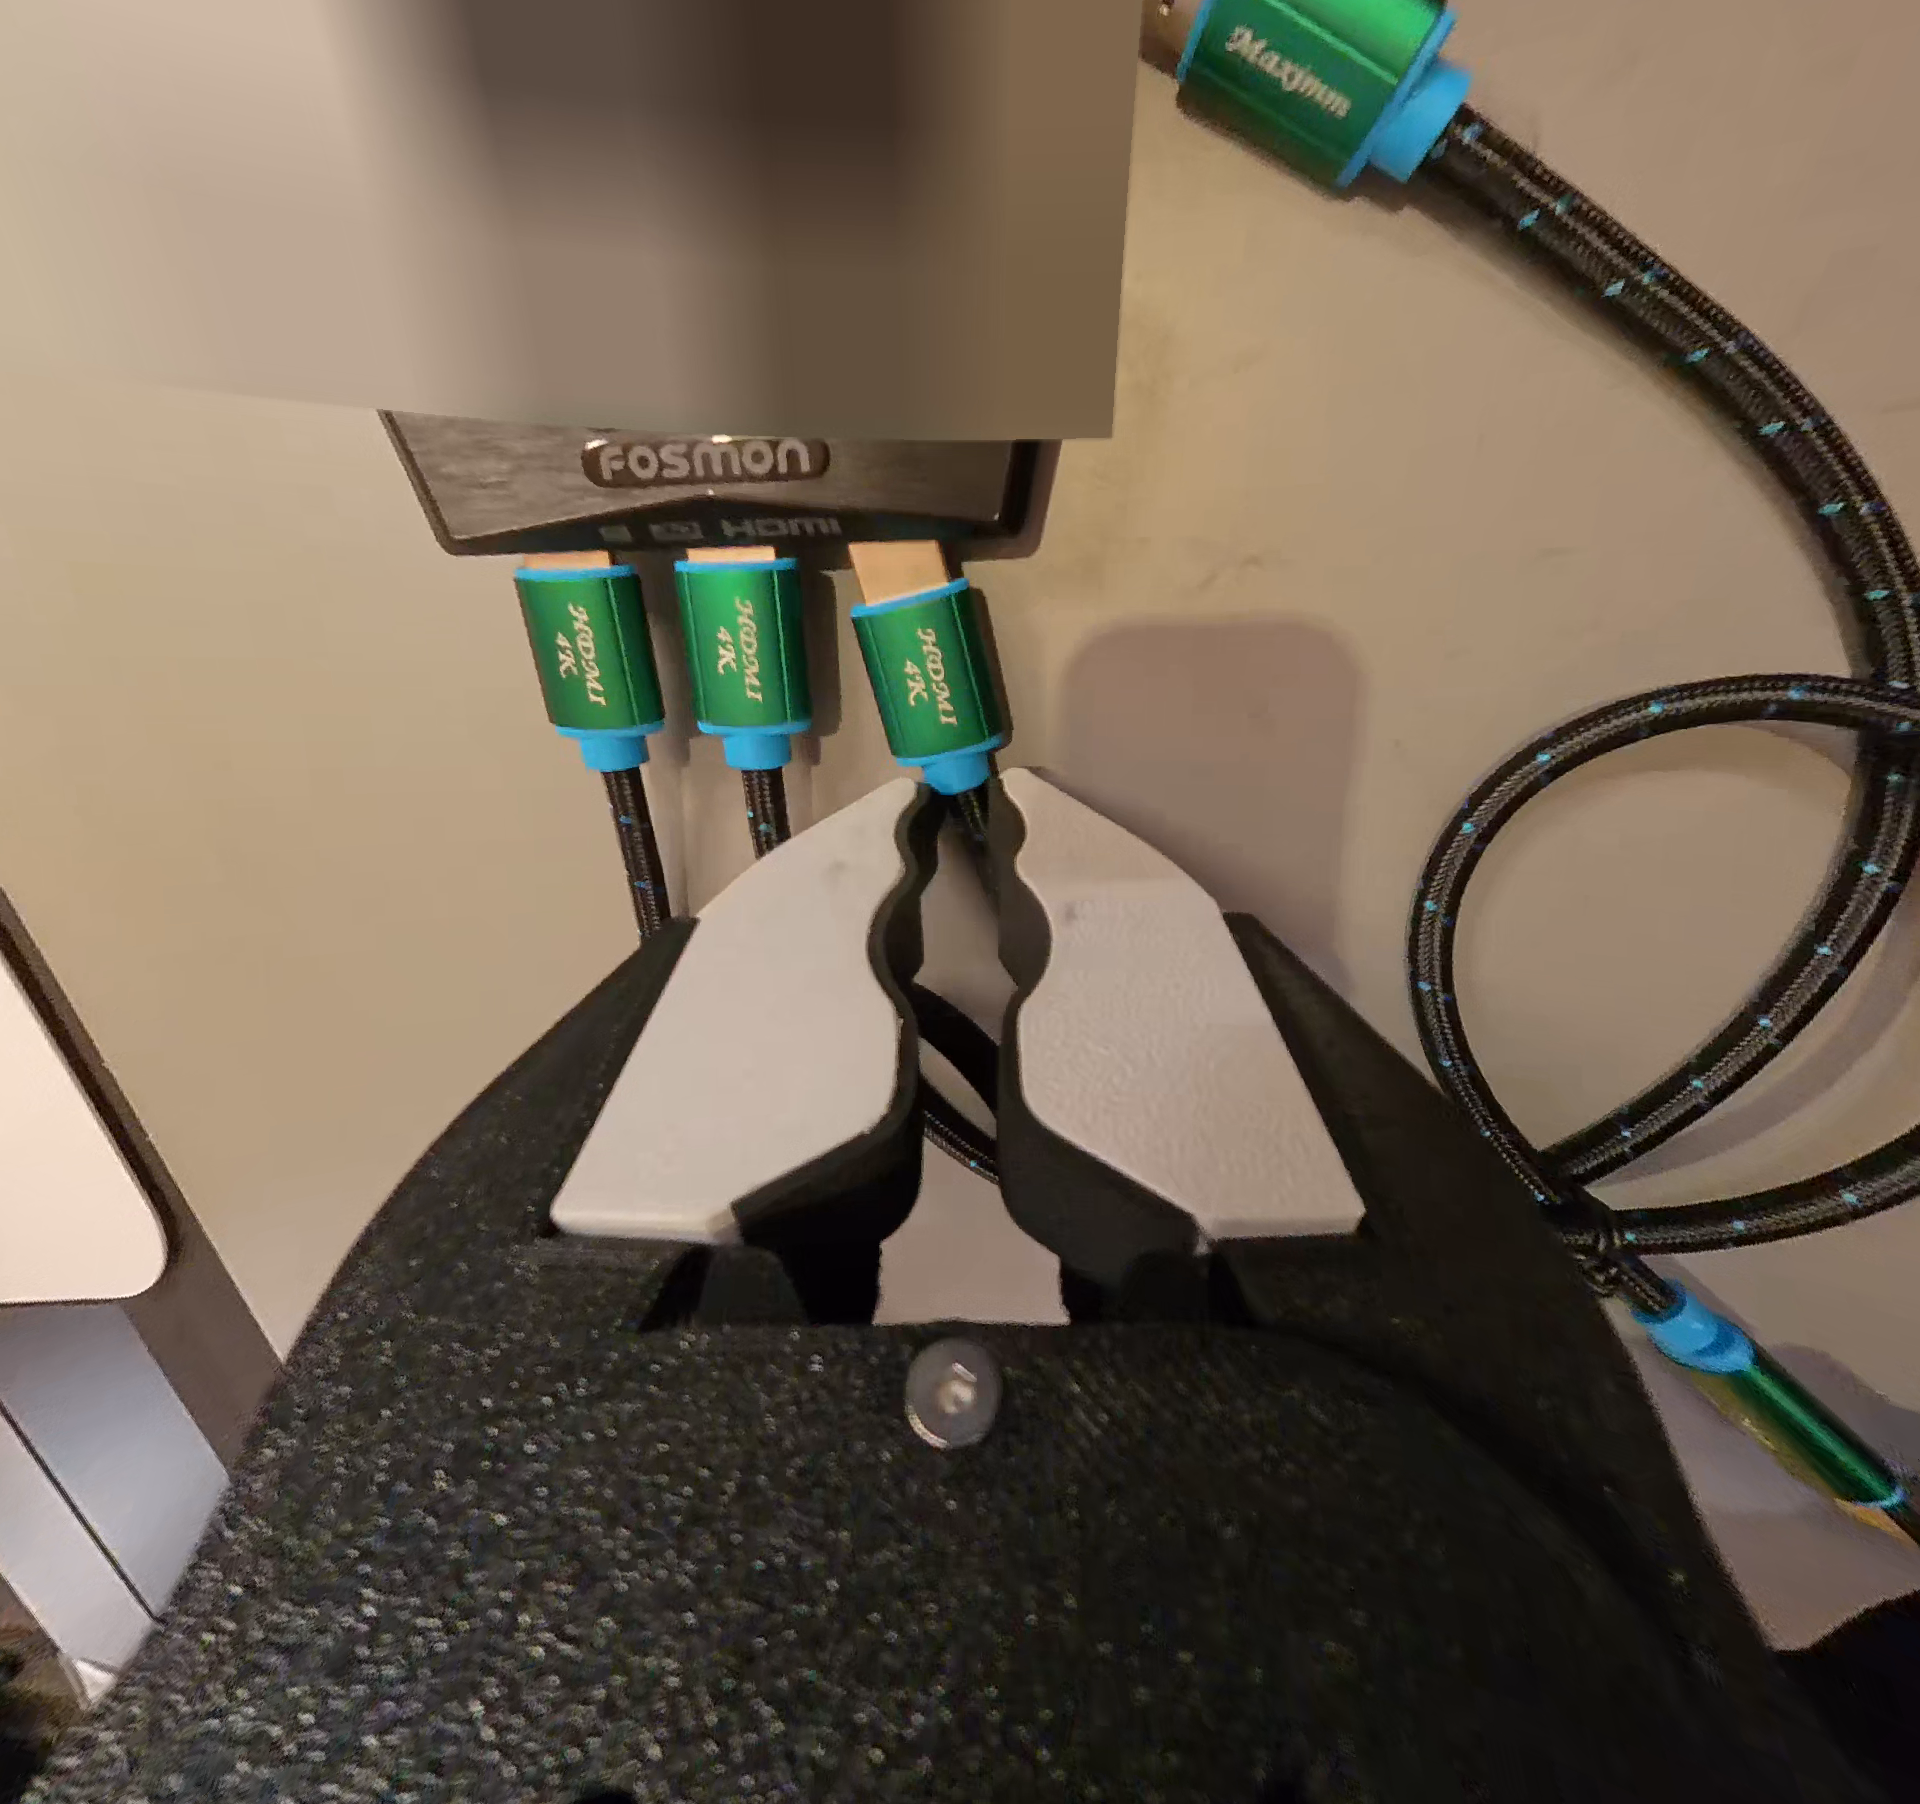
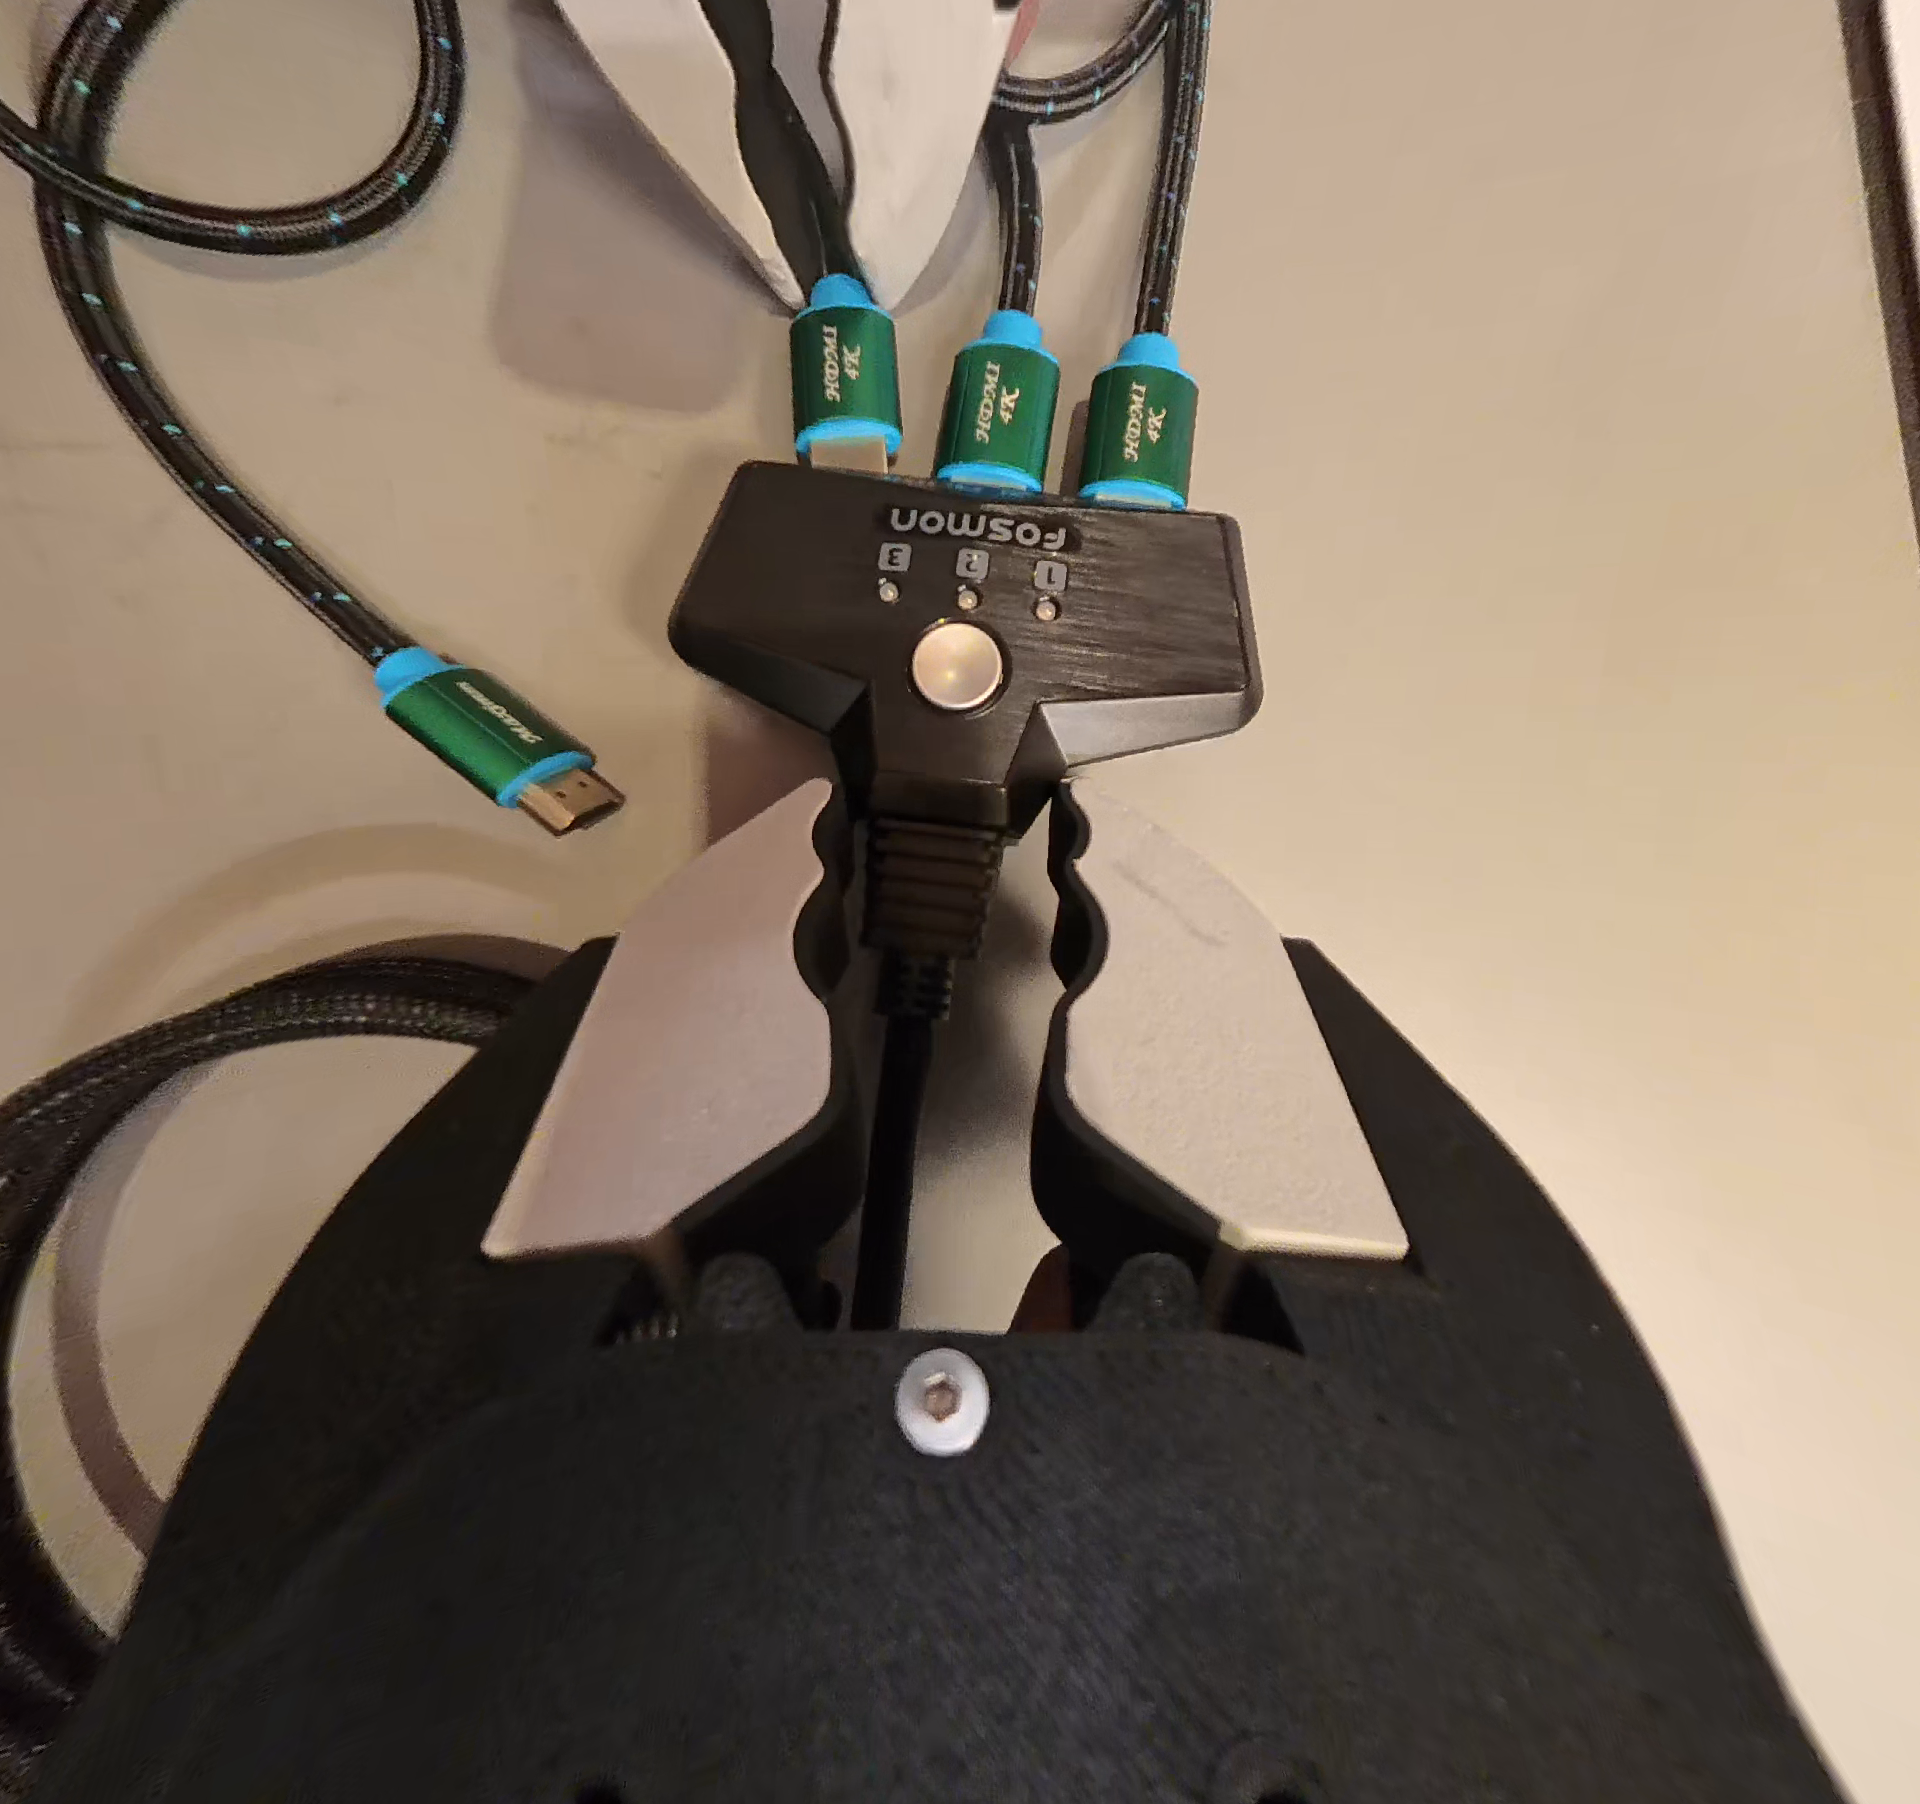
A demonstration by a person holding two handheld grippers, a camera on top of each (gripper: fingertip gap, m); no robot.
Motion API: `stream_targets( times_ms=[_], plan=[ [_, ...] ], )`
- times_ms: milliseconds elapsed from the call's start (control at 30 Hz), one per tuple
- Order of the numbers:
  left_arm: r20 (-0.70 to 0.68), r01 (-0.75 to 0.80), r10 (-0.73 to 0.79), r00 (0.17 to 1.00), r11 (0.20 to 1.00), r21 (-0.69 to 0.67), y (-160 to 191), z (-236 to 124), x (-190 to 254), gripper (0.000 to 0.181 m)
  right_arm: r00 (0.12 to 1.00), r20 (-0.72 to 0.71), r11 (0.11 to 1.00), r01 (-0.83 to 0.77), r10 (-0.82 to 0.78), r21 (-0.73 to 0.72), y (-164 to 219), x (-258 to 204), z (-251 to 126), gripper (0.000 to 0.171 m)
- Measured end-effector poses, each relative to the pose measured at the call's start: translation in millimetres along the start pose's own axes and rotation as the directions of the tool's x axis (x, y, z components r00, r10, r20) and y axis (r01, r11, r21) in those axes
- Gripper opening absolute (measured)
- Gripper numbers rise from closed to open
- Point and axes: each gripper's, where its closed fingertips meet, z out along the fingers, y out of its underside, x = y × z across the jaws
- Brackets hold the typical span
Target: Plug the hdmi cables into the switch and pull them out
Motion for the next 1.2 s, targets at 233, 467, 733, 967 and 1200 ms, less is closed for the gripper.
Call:
stream_targets(
  times_ms=[233,467,733,967,1200],
  plan=[
    [0.064,0.001,-0.001,0.998,1.000,-0.008,-4,1,-5,0.017,0.999,0.005,0.999,-0.051,0.051,-0.012,3,1,4,0.037],
    [0.054,-0.040,0.037,0.998,0.998,0.053,-6,1,-6,0.014,0.999,0.006,1.000,-0.031,0.031,0.002,3,2,3,0.037],
    [0.068,-0.145,0.135,0.988,0.976,0.162,-12,-5,-4,0.014,1.000,0.008,0.999,-0.004,0.004,0.054,-4,2,-7,0.037],
    [0.100,-0.250,0.232,0.968,0.933,0.259,-16,-13,0,0.014,0.999,0.045,0.991,-0.009,0.003,0.133,-12,-2,-15,0.036],
    [0.118,-0.309,0.287,0.951,0.909,0.281,-19,-14,5,0.014,0.998,0.069,0.990,-0.002,-0.008,0.138,-10,-5,-14,0.036]
  ],
)
